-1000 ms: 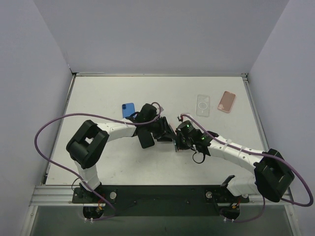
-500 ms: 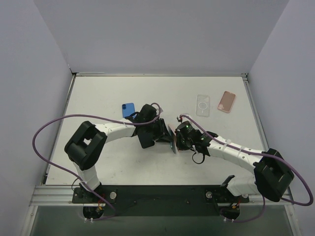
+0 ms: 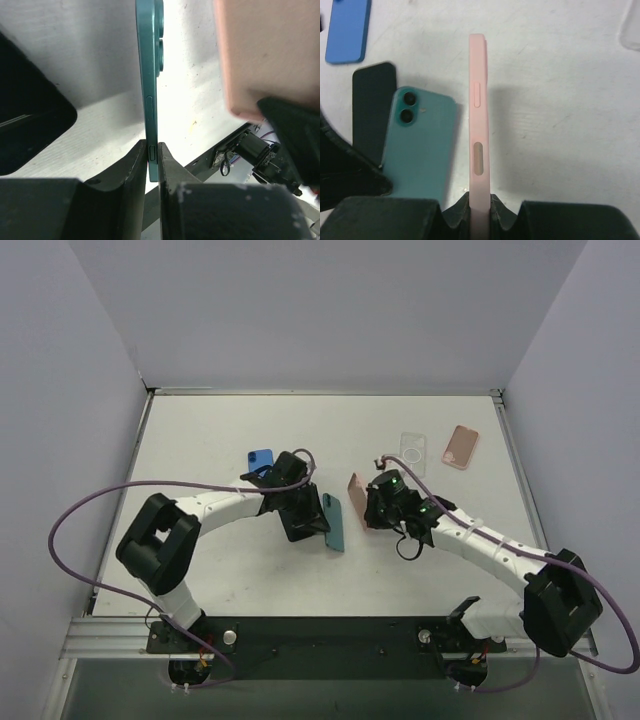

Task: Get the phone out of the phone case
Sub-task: Remove the phone case from the phone, then place the phone case at the center of the board.

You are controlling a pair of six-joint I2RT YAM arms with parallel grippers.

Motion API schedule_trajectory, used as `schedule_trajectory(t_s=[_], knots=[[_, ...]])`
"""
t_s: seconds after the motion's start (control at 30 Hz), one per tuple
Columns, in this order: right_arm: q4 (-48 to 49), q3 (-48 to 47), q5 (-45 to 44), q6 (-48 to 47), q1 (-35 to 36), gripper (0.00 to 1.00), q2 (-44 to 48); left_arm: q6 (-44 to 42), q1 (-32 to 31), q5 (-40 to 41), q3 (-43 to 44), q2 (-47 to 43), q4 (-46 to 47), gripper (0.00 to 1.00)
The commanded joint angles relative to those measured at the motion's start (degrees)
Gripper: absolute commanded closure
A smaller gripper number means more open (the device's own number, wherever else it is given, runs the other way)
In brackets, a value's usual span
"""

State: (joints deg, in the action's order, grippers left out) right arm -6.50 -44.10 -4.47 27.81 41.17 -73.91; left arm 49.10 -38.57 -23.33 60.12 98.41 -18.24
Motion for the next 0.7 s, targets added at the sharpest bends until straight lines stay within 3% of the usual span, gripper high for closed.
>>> schedule_trajectory(t_s=[0.0, 0.27, 0.53, 0.6, 0.63, 0.67], knots=[[0.5, 0.2, 3.5, 2.9, -7.3, 1.0, 4.7, -3.5, 3.8, -1.4, 0.7, -4.8, -0.4, 1.0], [4.8, 8.7, 17.0, 11.4, -30.0, 1.0, 10.6, -5.0, 10.6, -7.2, 3.7, -2.6, 3.9, 1.0], [8.3, 18.2, 22.5, 20.3, -47.6, 0.98, 12.5, -2.8, 13.7, -12.0, 11.7, 6.1, 12.0, 1.0], [8.6, 19.4, 23.1, 20.3, -51.1, 0.88, 12.8, -2.6, 14.7, -12.7, 13.0, 8.3, 12.8, 1.0], [8.5, 20.0, 23.4, 20.0, -52.0, 0.65, 12.7, -2.3, 15.2, -13.3, 13.4, 9.0, 13.6, 1.0], [6.7, 19.7, 23.3, 19.9, -52.9, 0.51, 12.6, -2.1, 16.0, -13.6, 14.1, 10.0, 15.1, 1.0]])
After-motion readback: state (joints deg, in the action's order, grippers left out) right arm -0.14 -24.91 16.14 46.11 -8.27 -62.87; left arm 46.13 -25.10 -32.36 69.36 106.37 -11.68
